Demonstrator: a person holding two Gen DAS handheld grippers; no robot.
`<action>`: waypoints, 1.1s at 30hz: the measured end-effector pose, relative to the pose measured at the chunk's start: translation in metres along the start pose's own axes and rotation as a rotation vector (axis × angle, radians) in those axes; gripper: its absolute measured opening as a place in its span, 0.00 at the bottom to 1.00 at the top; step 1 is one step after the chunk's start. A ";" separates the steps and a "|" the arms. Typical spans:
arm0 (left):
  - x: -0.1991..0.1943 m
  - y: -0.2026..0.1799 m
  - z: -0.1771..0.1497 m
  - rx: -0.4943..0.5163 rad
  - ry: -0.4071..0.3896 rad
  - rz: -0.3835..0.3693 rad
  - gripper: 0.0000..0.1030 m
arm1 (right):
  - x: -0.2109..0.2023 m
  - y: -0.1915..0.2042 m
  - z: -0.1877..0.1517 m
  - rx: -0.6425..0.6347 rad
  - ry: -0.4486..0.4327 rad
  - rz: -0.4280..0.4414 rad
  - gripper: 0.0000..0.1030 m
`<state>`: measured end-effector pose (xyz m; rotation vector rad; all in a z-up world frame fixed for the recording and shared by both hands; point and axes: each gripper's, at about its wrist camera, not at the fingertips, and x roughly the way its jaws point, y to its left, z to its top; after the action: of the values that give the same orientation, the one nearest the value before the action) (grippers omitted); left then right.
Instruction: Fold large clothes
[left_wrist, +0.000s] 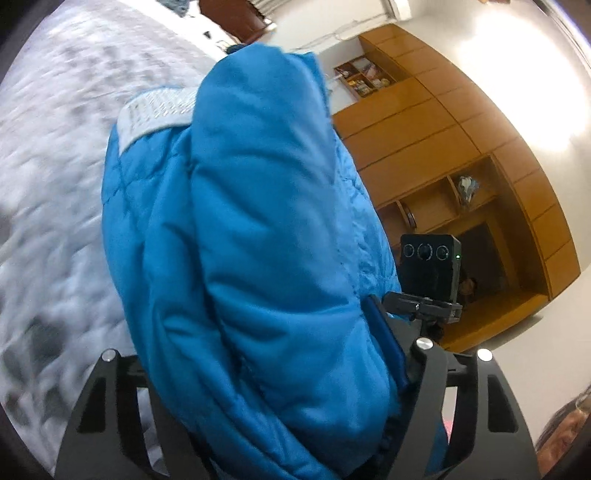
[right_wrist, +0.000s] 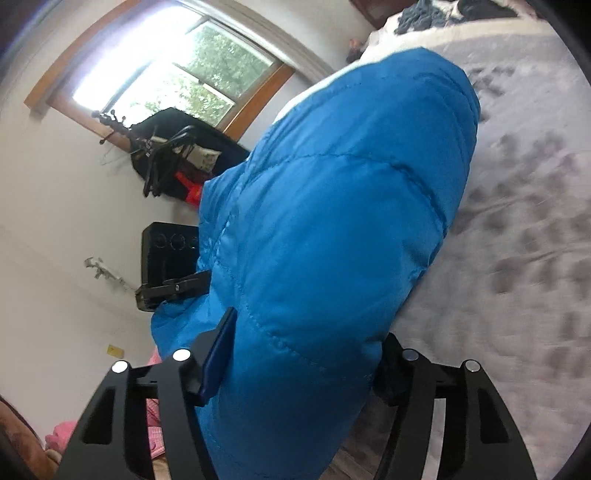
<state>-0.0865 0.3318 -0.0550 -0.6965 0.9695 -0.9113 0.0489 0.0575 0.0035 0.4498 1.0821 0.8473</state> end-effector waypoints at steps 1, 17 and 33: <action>0.014 -0.009 0.008 0.009 0.008 -0.008 0.70 | -0.009 -0.001 0.002 0.000 -0.008 -0.016 0.62; 0.149 -0.028 0.074 0.177 0.086 0.096 0.73 | -0.078 -0.114 0.036 0.120 0.007 -0.194 0.64; 0.116 -0.062 0.047 0.219 0.036 0.319 0.81 | -0.072 -0.050 0.027 0.035 0.001 -0.545 0.91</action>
<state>-0.0333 0.2055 -0.0289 -0.3284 0.9629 -0.7352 0.0773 -0.0277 0.0225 0.1660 1.1470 0.3469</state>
